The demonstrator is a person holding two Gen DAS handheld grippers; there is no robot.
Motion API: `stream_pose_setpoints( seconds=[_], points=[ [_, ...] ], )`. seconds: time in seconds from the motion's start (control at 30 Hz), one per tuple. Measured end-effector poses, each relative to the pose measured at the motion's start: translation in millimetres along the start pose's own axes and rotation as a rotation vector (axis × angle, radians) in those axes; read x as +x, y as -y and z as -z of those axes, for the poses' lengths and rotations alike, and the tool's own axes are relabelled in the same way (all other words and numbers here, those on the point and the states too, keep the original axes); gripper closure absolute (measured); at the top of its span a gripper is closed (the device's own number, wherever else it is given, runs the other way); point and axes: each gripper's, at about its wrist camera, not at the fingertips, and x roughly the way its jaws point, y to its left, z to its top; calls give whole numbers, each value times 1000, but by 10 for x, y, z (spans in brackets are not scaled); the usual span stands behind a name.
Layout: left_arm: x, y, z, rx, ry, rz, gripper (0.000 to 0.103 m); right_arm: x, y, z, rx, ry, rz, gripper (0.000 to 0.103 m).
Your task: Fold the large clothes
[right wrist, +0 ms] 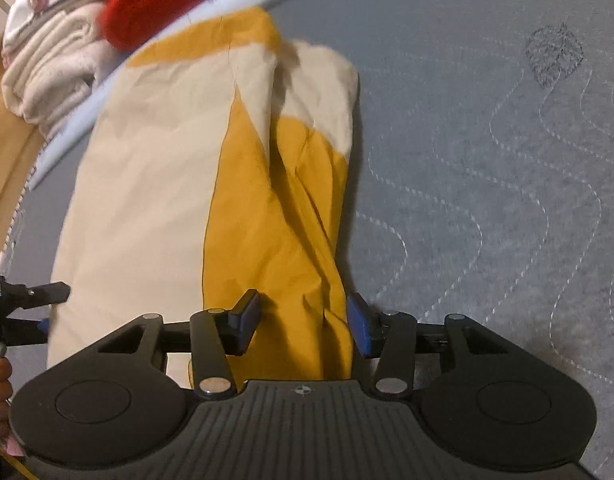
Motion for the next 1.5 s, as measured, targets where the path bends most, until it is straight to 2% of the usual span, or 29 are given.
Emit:
stream_pose_setpoints(
  seconds=[0.1, 0.13, 0.17, 0.23, 0.27, 0.3, 0.33, 0.37, 0.43, 0.53, 0.63, 0.67, 0.73, 0.83, 0.9, 0.93, 0.97, 1.0, 1.03, 1.1, 1.13, 1.17, 1.2, 1.27, 1.33, 1.4, 1.47, 1.5],
  points=[
    [105, -72, 59, -13, -16, 22, 19, 14, -10, 48, 22, -1, 2, 54],
    [108, -70, 81, -20, -6, 32, 23, 11, 5, 33, 29, 7, 1, 67],
    [114, -70, 91, -46, 10, 52, 32, -11, -13, 27, 28, 24, -3, 89],
    [73, -77, 118, -145, 40, 136, 44, -158, -60, -41, 19, 106, -19, 94],
    [26, -55, 143, -152, 52, 168, 46, -234, -71, -61, 21, 154, -27, 94],
    [7, 51, 139, -117, 56, 181, 46, -318, -68, -94, 25, 201, -33, 94],
    [-4, 102, 141, -78, 46, 165, 44, -367, -50, -120, 29, 229, -23, 95],
    [9, 125, 139, -44, 30, 121, 37, -375, -23, -132, 36, 232, -6, 95],
    [9, 90, 134, -22, 15, 14, 27, -291, 56, -114, 57, 182, 44, 95],
    [-74, 100, 123, 9, 8, -48, 27, -74, 114, -21, 36, 49, 112, 95],
    [-89, 209, 124, 118, 12, -108, 27, 132, 126, 63, -13, -32, 199, 98],
    [-82, 208, 133, 124, 4, -119, 27, 109, 124, 70, -17, -16, 203, 98],
    [-125, 186, 152, 101, -4, -111, 27, -17, 98, 53, 5, 70, 207, 96],
    [-351, 315, 185, 163, 68, -114, 29, -365, 53, 55, 64, 252, 144, 95],
    [-475, 372, 203, 218, 117, -97, 29, -544, -48, 81, 39, 359, 85, 91],
    [-456, 377, 221, 244, 115, -116, 29, -567, -106, 106, 12, 379, 65, 83],
    [-396, 352, 272, 267, 90, -162, 27, -547, -149, 130, -10, 374, 53, 70],
    [-301, 299, 318, 290, 57, -217, 23, -460, -186, 152, -39, 337, 52, 64],
    [-219, 274, 370, 306, 36, -263, 18, -318, -221, 178, -74, 260, 82, 61],
    [-223, 345, 411, 336, 54, -285, 17, -38, -244, 266, -143, 86, 191, 61],
    [-244, 447, 456, 372, 67, -299, 17, 2, -246, 318, -164, 59, 237, 61],
    [-316, 536, 495, 421, 91, -320, 17, -41, -266, 340, -170, 73, 261, 61],
    [-413, 643, 573, 500, 134, -352, 16, -141, -312, 343, -176, 105, 277, 61],
    [-646, 818, 763, 636, 230, -405, 6, -395, -448, 355, -200, 206, 274, 60],
    [-881, 936, 928, 690, 321, -433, 0, -757, -585, 429, -247, 335, 274, 56],
    [-1164, 1033, 1157, 698, 410, -431, 0, -1177, -730, 605, -280, 478, 269, 41],
    [-1383, 1106, 1373, 682, 491, -417, 0, -1550, -850, 867, -295, 602, 250, 15],
    [-1506, 1125, 1517, 664, 533, -405, 0, -1701, -855, 1021, -303, 654, 240, 11]
  ],
)
